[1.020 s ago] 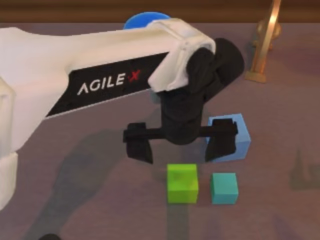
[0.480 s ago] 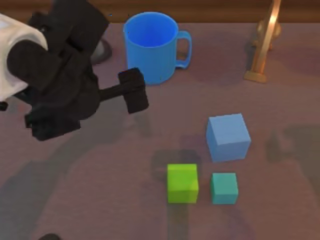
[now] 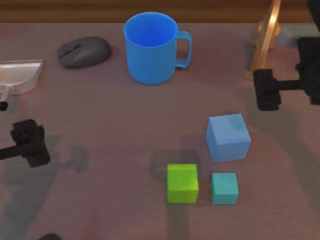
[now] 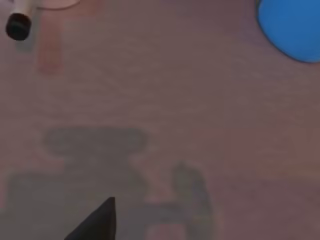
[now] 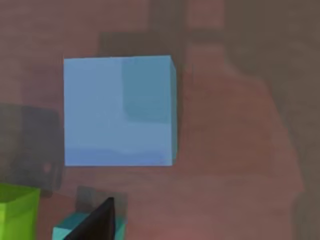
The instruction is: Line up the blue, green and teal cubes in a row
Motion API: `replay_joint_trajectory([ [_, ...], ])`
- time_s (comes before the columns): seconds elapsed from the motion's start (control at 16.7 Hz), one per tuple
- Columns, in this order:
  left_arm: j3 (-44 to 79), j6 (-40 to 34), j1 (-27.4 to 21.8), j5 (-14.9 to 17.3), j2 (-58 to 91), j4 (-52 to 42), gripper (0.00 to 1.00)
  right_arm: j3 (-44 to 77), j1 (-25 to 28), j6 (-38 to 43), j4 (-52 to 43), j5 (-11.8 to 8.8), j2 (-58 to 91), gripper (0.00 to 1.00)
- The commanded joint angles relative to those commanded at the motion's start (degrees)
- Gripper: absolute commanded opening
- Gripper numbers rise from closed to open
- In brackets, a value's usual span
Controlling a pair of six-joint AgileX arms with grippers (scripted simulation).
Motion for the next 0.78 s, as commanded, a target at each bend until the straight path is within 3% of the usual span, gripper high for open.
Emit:
replay_joint_trajectory([
  [0.42,-21.47,17.56,10.86,1.05,-28.51,17.57,1.00,24.57,6.64,4.82,-16.06,0.08,28.41,1.00],
  [0.78,-26.09,23.24,13.63,1.52,-36.78,23.55,1.00,31.85,8.42,6.16,-19.96,0.31,36.11,1.00],
])
